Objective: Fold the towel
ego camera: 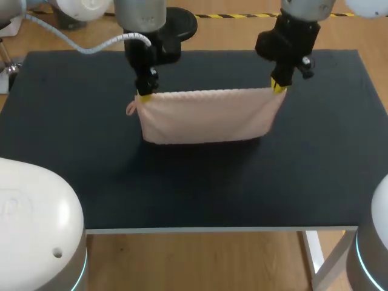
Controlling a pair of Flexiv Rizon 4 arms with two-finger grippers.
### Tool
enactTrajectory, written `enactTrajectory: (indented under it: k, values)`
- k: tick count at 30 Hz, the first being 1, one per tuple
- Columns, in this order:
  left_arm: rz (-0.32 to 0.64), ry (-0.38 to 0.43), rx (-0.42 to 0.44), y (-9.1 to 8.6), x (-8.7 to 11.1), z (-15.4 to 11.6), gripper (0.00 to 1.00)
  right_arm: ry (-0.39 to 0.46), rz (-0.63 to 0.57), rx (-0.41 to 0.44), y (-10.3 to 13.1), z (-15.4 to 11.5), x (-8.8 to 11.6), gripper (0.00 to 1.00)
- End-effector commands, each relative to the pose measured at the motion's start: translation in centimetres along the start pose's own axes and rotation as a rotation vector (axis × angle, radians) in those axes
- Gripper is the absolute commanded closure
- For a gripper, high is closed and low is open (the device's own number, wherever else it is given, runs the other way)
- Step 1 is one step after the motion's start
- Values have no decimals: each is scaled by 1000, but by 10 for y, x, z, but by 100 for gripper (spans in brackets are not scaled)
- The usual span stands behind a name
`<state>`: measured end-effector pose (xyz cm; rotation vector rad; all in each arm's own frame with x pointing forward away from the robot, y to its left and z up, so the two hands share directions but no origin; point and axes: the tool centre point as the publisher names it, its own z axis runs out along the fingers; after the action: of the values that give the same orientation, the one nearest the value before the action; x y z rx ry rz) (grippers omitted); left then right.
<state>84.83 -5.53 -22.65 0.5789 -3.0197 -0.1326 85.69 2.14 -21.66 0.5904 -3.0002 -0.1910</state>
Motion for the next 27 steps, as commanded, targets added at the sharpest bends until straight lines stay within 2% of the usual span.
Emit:
enactTrajectory:
  k: [1,7,9,13,20,27]
  values:
    - [-11,27,-21,-11,-9,24,100,20,19,-11,-2,23,-8,100]
    - [-22,63,-48,-22,-25,62,100,-12,57,7,-7,60,-21,100]
    - [-14,56,-74,-27,-31,71,100,-36,60,36,-10,72,-27,100]
    - [-3,48,-77,-36,-47,85,100,-49,87,34,-15,92,-37,100]
    - [-9,19,-72,-46,-72,98,100,-102,134,32,-27,109,-59,100]
    - [-19,15,-62,-49,-95,111,100,-127,131,70,-34,119,-79,100]
